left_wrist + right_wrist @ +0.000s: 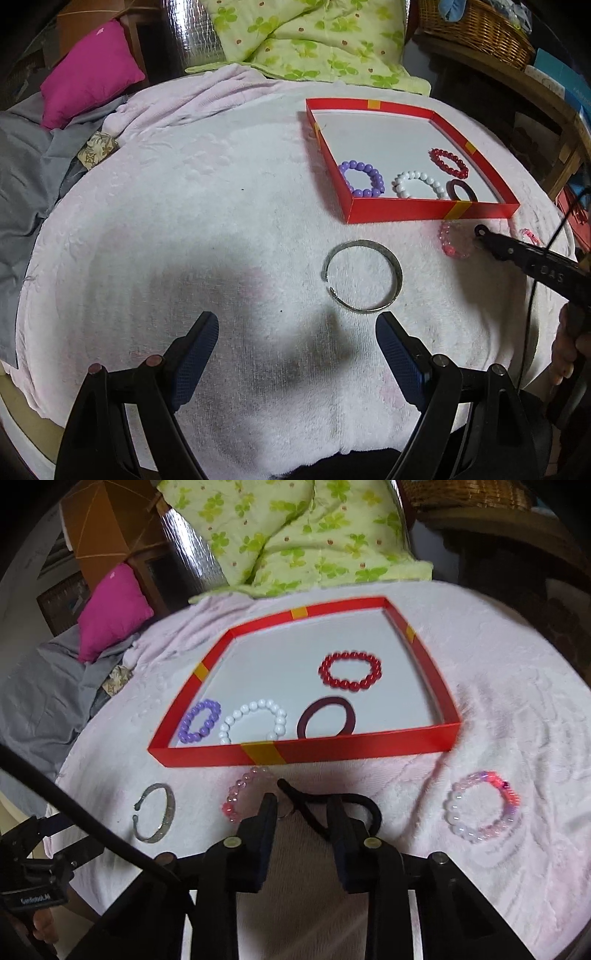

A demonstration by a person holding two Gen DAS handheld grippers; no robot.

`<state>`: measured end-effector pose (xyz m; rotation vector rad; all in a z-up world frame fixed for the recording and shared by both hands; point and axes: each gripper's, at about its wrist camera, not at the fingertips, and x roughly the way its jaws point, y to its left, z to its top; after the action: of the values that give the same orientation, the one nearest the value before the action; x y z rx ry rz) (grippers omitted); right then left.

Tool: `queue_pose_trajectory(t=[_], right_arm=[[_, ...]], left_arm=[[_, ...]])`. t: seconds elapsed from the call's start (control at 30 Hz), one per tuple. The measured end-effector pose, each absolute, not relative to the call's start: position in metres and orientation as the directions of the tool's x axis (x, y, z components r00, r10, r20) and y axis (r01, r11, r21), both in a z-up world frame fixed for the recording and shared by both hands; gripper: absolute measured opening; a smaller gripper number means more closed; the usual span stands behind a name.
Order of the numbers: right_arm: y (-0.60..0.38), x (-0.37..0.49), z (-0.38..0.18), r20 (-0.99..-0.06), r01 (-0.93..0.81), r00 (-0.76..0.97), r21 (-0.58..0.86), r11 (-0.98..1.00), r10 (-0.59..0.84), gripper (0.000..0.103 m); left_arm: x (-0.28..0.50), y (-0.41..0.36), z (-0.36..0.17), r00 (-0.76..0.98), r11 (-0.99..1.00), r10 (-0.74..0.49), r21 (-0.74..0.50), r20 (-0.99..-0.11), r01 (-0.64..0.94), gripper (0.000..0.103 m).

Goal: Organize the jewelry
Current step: 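Grasp the black hair tie with the right gripper and lift it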

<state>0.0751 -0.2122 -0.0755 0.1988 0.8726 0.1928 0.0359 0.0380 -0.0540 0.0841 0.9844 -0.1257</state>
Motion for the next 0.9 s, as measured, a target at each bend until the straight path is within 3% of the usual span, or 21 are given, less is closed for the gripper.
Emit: queue_pose_trajectory(t=[0.07, 0.17, 0.67, 0.9], right_arm=[[-0.212, 0.082, -0.082, -0.755, -0.08, 0.605, 0.258, 0.963, 0.253, 0.016], [-0.218, 0.082, -0.083, -0.741, -0.068, 0.617, 0.288, 0.955, 0.267, 0.01], [-0.264, 0.029, -0.062, -0.632, -0.055, 0.679, 0.463, 0.885, 0.373, 0.009], [-0.287, 0.006, -0.067, -0.616, -0.012, 0.699, 0.497, 0.868, 0.363, 0.009]], left_arm=[[0.037, 0.036, -0.055, 0.544, 0.988, -0.072, 0.014, -0.836, 0.152, 0.087], [0.038, 0.03, -0.053, 0.547, 0.985, -0.078, 0.021, -0.834, 0.172, 0.087], [0.041, 0.033, -0.063, 0.527, 0.988, -0.079, 0.004, -0.846, 0.154, 0.087], [0.043, -0.003, -0.049, 0.548, 0.966, -0.127, 0.022, -0.827, 0.258, 0.087]])
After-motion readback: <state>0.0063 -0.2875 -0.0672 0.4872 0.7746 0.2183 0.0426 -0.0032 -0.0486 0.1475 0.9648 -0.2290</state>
